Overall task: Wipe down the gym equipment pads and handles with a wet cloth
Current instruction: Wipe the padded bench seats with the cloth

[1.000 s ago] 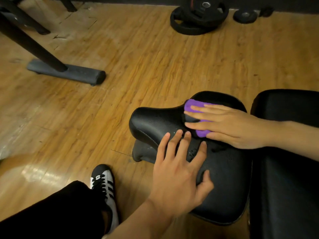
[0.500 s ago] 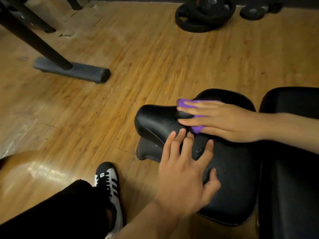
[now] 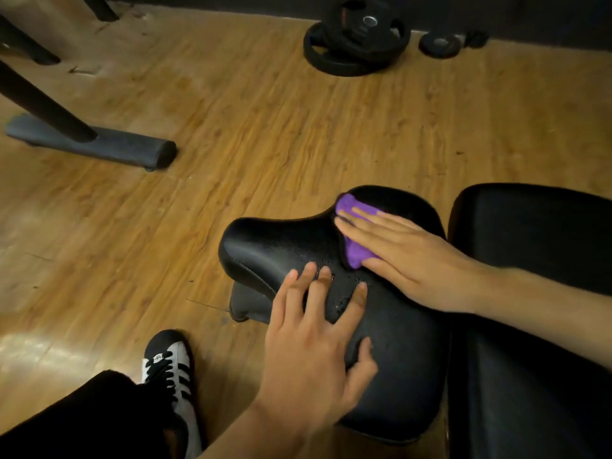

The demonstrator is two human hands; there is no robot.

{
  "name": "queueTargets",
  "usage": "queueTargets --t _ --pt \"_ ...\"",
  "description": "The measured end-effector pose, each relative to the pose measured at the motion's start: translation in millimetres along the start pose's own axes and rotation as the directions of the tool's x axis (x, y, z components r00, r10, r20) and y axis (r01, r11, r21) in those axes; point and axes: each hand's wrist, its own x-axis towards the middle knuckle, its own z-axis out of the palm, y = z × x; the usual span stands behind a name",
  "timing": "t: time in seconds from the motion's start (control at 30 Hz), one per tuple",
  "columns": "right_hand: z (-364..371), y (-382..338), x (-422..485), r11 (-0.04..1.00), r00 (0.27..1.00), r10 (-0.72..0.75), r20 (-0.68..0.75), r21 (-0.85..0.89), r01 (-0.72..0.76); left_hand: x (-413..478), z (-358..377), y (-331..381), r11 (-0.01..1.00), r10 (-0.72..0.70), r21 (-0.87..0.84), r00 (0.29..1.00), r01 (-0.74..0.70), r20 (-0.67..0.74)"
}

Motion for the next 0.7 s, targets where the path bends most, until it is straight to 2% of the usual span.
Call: queueTargets --t 0.1,0.27,0.33,0.4,0.5,0.53,0.63,0.7 --pt "-7 5 -5 0.979 0.980 0.196 0.040 -0.065 -0.193 3 1 0 1.000 -0.007 -0.018 1.000 0.007 0.003" --pt "-1 14 98 0.860 0.863 0.504 0.043 -0.114 -0.497 4 1 -1 1.000 -0.007 0.014 1.000 0.007 0.020" --pt "9 3 71 0.859 0.870 0.490 -0.052 -0.144 -0.492 3 1 0 1.000 0.000 0.017 0.999 -0.001 0.034" --pt "15 -40 14 0.863 0.873 0.474 -0.120 -0.133 -0.487 2 -1 0 1.000 -0.010 0.003 0.999 0.009 0.050" --pt "20 -77 -46 0.819 0.830 0.552 -0.075 -0.136 -0.557 4 -1 -2 1.000 -0.011 0.010 0.998 0.010 0.066" --pt "17 -70 -41 0.799 0.809 0.586 -0.053 -0.131 -0.587 4 -2 -2 1.000 -0.011 0.009 0.998 0.010 0.066" --pt "10 -11 18 0.701 0.699 0.702 -0.133 -0.041 -0.712 7 -4 0 1.000 -0.004 0.021 0.997 0.003 0.071" --pt "-3 23 57 0.631 0.628 0.776 -0.063 0.075 -0.772 7 -4 0 0.999 -0.008 0.042 0.997 0.005 0.071"
